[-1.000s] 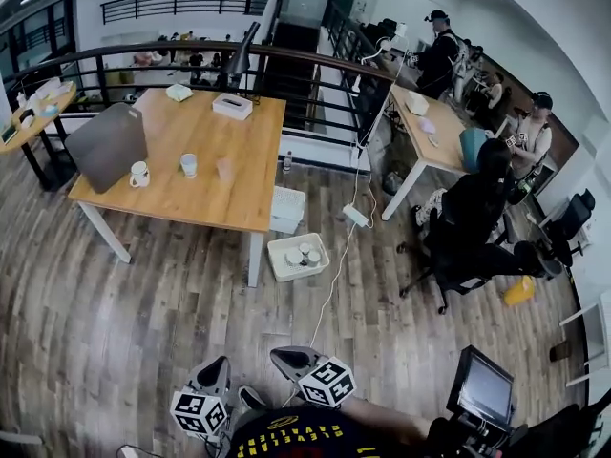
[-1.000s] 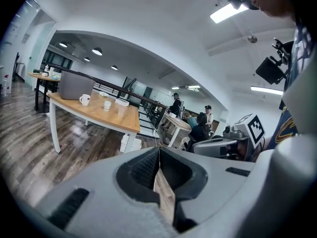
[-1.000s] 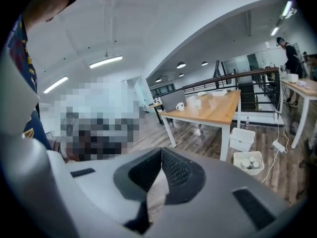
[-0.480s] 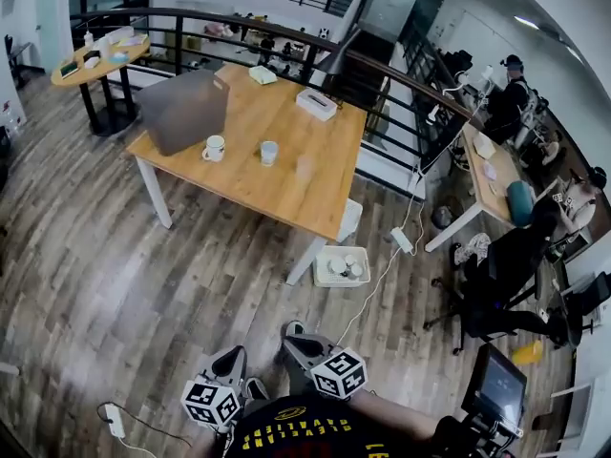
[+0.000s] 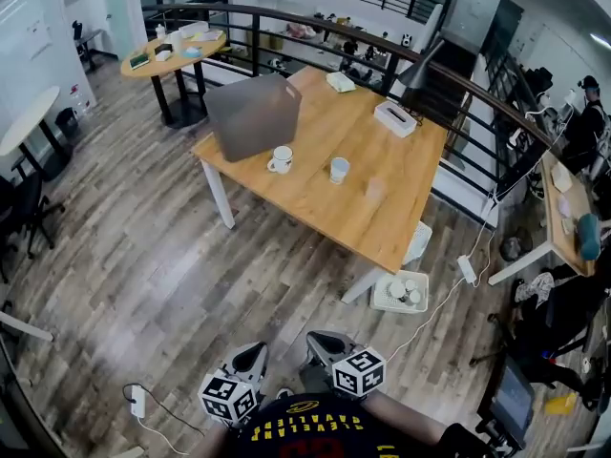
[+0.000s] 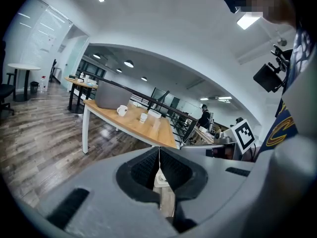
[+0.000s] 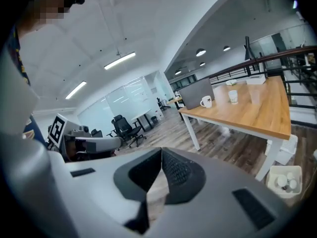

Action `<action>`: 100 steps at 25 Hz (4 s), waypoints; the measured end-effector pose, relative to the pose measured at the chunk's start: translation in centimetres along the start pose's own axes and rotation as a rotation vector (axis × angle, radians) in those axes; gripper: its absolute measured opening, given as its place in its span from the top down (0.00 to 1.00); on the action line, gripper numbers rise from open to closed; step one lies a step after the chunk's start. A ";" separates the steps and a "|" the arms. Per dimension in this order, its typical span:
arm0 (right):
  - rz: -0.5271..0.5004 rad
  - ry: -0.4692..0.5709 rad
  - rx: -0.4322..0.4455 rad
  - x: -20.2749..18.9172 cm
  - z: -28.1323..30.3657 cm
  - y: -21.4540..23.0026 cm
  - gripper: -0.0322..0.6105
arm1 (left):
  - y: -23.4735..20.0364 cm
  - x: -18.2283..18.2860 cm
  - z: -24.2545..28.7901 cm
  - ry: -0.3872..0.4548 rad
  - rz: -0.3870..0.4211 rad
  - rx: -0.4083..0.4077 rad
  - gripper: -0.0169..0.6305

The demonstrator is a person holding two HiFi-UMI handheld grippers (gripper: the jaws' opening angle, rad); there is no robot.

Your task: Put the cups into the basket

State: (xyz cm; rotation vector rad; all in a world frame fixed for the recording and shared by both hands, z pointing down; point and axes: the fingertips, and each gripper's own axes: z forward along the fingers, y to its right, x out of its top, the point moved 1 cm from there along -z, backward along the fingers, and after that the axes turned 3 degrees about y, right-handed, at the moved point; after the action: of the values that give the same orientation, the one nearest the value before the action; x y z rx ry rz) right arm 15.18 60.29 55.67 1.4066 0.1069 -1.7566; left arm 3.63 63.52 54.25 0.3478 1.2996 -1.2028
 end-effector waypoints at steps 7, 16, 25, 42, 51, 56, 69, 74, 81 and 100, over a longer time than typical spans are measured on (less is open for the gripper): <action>0.058 0.064 -0.002 5.2 1.7 7.9 0.93 | -0.1 4.1 8.4 -0.061 0.075 0.009 0.95; 0.084 0.054 0.043 8.8 4.0 14.0 0.93 | 0.0 7.1 14.9 -0.071 0.054 0.027 0.95; 0.070 0.014 0.070 11.3 8.4 16.5 0.93 | -3.9 10.5 17.6 -0.014 0.064 0.063 0.96; 0.050 0.030 -0.152 21.0 23.5 19.6 0.93 | -18.5 21.5 26.5 0.000 0.252 -0.214 0.95; 0.048 -0.003 -0.226 23.0 29.6 18.4 0.93 | -26.8 24.2 28.0 -0.027 0.239 -0.254 0.93; 0.071 -0.015 -0.270 23.3 30.5 19.6 0.93 | -28.5 23.6 29.9 -0.061 0.224 -0.264 0.83; 0.097 0.022 -0.273 27.9 36.6 26.3 0.93 | -31.1 24.5 37.1 -0.167 0.382 -0.271 0.77; 0.121 0.009 -0.322 30.0 38.0 31.4 0.93 | -31.9 24.0 42.5 -0.254 0.430 -0.280 0.77; 0.165 -0.134 -0.277 30.0 40.8 36.5 0.80 | -32.2 21.1 47.4 -0.401 0.439 -0.303 0.77; 0.031 -0.448 -0.303 27.2 44.9 38.6 0.84 | -33.3 17.9 50.3 -0.558 0.462 -0.368 0.87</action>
State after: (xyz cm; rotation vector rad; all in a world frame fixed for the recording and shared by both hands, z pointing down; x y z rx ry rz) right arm 6.54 -3.52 65.65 0.7765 0.1021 -1.8951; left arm 0.28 2.23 68.25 0.0273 0.8591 -0.5889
